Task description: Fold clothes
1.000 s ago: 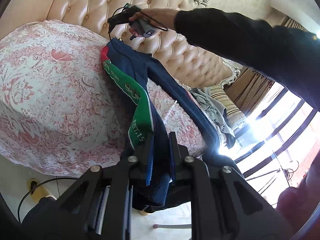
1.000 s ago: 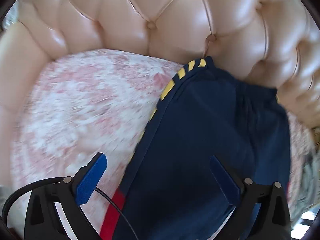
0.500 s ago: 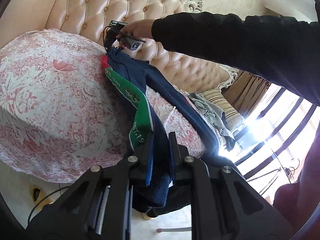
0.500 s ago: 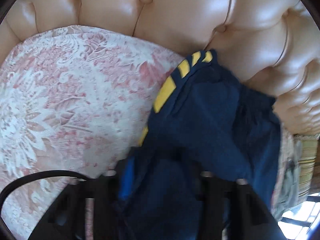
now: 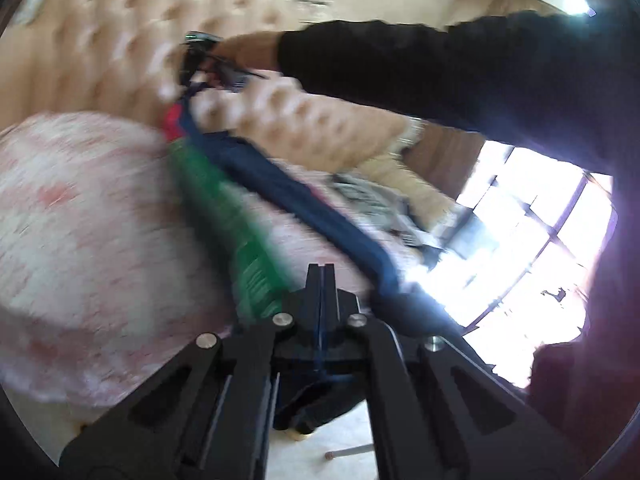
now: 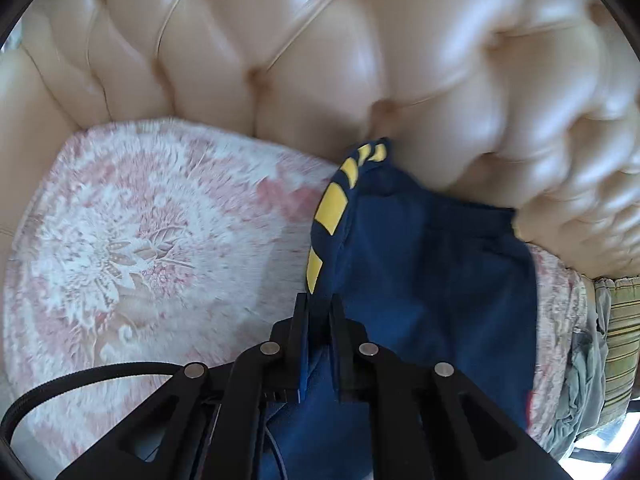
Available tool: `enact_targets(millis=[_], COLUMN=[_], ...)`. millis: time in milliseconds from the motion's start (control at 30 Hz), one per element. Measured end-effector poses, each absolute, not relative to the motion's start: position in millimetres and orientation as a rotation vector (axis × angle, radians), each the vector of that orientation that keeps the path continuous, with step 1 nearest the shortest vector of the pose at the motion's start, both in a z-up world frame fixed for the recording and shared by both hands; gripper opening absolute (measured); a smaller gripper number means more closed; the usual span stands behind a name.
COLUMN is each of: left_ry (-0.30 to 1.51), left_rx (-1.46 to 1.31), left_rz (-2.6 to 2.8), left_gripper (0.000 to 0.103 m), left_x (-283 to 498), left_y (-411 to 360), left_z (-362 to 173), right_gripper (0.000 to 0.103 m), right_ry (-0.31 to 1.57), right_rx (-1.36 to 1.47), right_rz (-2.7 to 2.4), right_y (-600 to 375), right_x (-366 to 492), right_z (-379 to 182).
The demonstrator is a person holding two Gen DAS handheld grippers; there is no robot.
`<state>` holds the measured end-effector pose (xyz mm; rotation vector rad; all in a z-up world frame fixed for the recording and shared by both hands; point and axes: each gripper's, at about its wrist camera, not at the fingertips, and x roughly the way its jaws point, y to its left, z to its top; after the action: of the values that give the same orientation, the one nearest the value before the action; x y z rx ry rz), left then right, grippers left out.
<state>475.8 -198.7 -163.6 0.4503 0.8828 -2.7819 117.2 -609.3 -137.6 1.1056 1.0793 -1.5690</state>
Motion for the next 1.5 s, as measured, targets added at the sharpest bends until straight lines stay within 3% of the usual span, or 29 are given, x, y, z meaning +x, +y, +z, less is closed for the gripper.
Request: enact_targets(millis=[100,200,233,300,333,367,500,833,1200,1233,1267,1333,1367,1500], left_ry=[0.815,0.882,0.914,0.914,0.938,0.945,0.884,0.105,-0.647,-0.682,-0.669,-0.551,-0.491,-0.342], left_rx=[0.523,0.495,0.470,0.527,0.537,0.519,0.576,0.947,1.206,1.228,1.226,1.217,1.206,1.093], left_rz=[-2.853,-2.764,-2.698,-2.445,-2.348,-2.245,-2.172,-2.100,-1.731,-1.702,-1.697,-1.722,-1.757,-1.856], left_gripper=[0.000,0.000,0.008,0.053,0.082,0.083,0.083,0.083,0.083,0.074,0.046,0.030,0.025,0.019], left_x=[438,428,431,444,451,461,455,329,281,281,282,289,292,309], left_y=[-185,-193,-199,-220,-228,-234,-215,-95,-70,-74,-79,-93,-98,-101], left_z=[-147,-151,-155,-180,-190,-202,-222,-305,-411,-419,-419,-402,-389,-338], right_gripper=[0.008,0.008,0.008,0.008,0.008,0.008,0.008,0.008,0.008,0.008,0.008,0.008,0.008,0.008], right_ry=[1.050,1.005,0.999,0.995,0.974,0.947,0.894,0.835,0.797,0.794,0.791,0.794,0.797,0.797], right_rx=[1.114,1.104,1.099,1.083,1.085,1.090,1.087,1.071,1.060,1.059,1.062,1.069,1.068,1.067], right_rz=[-1.561,-1.578,-1.580,-1.583,-1.585,-1.587,-1.576,-1.545,-1.514,-1.511,-1.511,-1.510,-1.509,-1.507], right_y=[-592,-575,-569,-558,-554,-550,-541,-543,-546,-546,-546,-546,-545,-543], right_x=[92,60,54,45,41,37,32,38,47,48,48,46,45,42], right_z=[-107,-94,-92,-92,-90,-88,-86,-93,-96,-97,-97,-98,-98,-94])
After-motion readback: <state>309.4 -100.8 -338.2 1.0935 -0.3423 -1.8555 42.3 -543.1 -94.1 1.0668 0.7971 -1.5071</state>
